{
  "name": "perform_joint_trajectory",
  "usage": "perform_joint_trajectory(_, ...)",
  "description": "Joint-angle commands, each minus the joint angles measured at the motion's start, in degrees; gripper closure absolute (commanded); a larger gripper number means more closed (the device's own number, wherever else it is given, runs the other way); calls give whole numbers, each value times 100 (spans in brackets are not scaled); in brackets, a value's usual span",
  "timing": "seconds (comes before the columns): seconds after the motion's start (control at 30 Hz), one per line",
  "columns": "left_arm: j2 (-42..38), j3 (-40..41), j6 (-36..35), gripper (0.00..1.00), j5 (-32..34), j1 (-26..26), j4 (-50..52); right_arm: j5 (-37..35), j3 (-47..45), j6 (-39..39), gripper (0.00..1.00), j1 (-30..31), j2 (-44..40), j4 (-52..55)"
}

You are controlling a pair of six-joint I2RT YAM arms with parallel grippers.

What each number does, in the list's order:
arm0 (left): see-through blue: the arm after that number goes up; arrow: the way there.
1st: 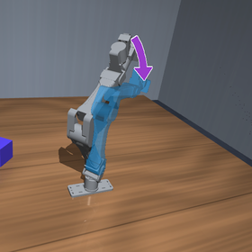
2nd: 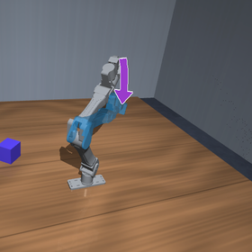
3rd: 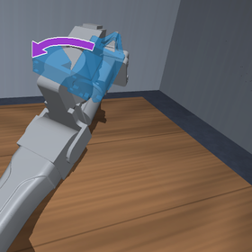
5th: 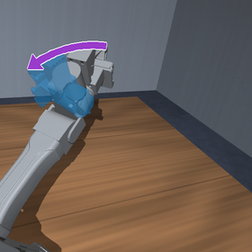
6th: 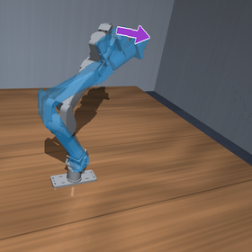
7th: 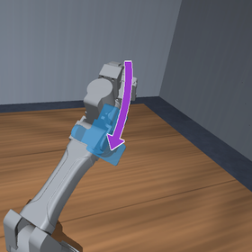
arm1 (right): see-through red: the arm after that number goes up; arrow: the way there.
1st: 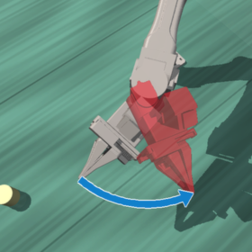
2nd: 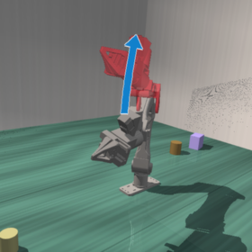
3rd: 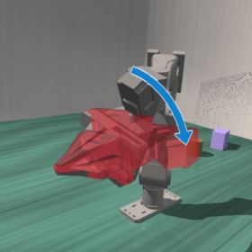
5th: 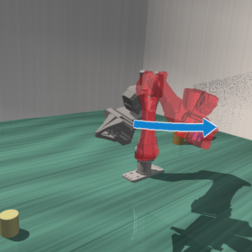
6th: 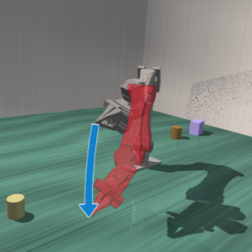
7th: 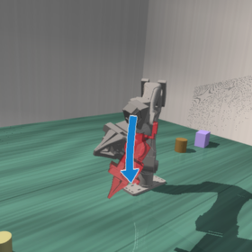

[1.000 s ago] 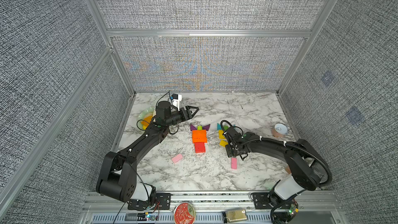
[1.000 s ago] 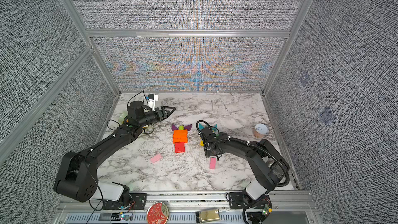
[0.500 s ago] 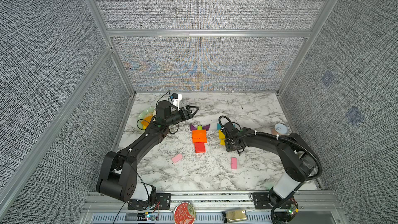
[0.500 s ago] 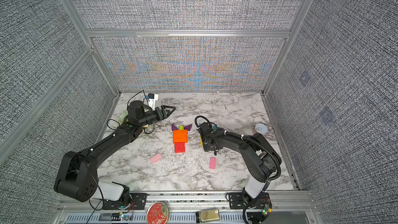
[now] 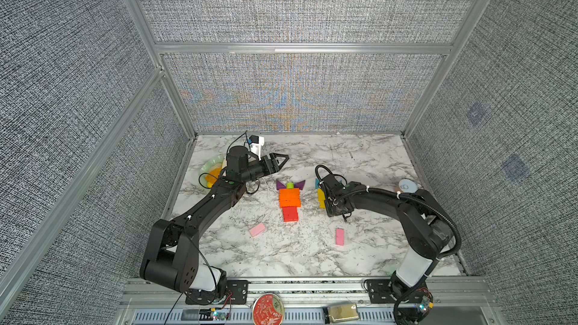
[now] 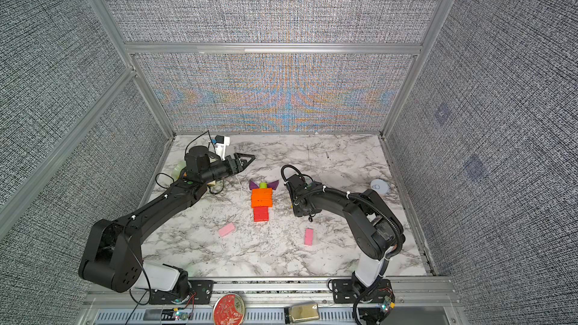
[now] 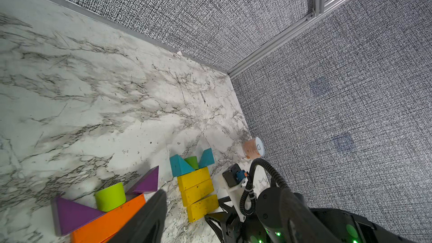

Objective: Assemble a carrot with building blocks
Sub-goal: Assemble the building block at the center of the board.

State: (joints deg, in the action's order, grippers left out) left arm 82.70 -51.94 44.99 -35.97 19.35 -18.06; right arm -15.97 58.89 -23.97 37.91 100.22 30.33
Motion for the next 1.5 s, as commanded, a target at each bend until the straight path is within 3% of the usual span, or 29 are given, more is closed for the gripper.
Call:
perform_joint_trajectory(0.0,-22,-45,-68,22,-16,-2,42,120,-41,195,47,-3,-61,1)
perform_joint_trajectory(0.33,-170,-100,-395,23,318,-4,316,-14,30,563,47,-2,92,-91)
perform_joint_trajectory(1.47,327,-124,-166,23,-60,276,154,-396,80,613,47,-27,121,-76)
